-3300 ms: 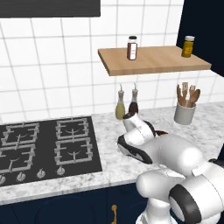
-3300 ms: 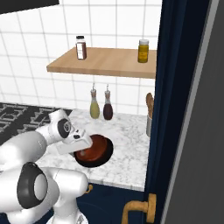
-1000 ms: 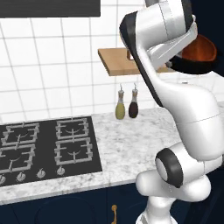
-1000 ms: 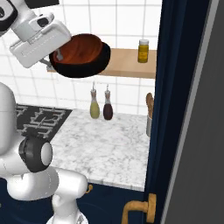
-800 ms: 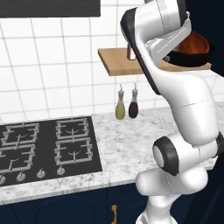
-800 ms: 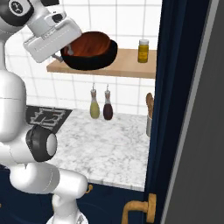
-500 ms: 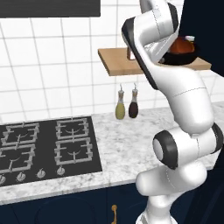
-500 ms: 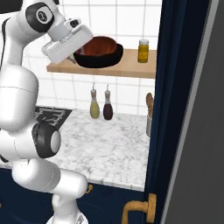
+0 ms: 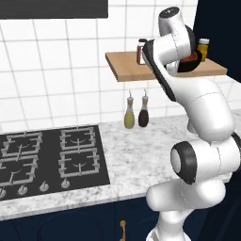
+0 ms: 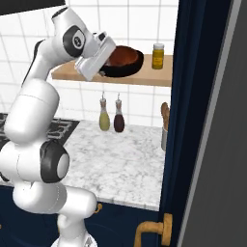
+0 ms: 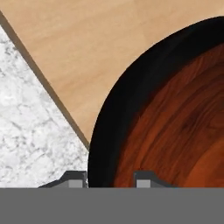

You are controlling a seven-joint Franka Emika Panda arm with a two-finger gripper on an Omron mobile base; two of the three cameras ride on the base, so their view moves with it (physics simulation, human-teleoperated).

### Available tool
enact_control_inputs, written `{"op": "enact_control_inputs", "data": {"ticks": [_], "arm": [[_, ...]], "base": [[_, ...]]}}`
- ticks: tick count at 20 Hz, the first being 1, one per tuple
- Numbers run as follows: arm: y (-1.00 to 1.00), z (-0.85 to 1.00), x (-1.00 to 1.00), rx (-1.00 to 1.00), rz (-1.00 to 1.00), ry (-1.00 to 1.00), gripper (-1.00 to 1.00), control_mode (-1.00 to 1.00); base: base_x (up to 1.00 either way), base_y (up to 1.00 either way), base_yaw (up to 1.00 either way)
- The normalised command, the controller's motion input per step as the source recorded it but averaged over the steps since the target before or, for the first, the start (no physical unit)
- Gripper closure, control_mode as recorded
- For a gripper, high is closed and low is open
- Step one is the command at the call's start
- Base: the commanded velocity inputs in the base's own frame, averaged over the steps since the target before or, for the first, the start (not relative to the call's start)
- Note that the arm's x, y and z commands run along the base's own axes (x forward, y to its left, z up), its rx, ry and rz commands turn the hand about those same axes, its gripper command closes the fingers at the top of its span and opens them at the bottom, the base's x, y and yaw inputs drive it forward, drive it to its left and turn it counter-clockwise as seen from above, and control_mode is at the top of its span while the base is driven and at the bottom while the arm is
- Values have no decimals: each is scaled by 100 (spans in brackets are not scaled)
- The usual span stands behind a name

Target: Pick up the bowls on the counter and stack them on top of one another in the open cabinet. Place the smaller bowl on top of the larger bowl.

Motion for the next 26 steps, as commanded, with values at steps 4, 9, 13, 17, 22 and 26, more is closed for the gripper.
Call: {"op": "enact_control_inputs", "data": {"ticks": [4,9,13,17,22,26], "arm": [[-36,0,72,-6,26,-8,-100,-100],[-12,-3,71,-9,25,-13,-100,-100],[32,11,-56,-11,23,-24,-100,-100],[95,18,-100,-12,11,-22,-100,-100],[100,-20,-100,-8,11,-2,-100,-100],[100,-48,-100,-4,8,13,-100,-100]], "base": [[0,0,0],[0,0,0],[0,0,0],[0,0,0],[0,0,0],[0,0,0]]}}
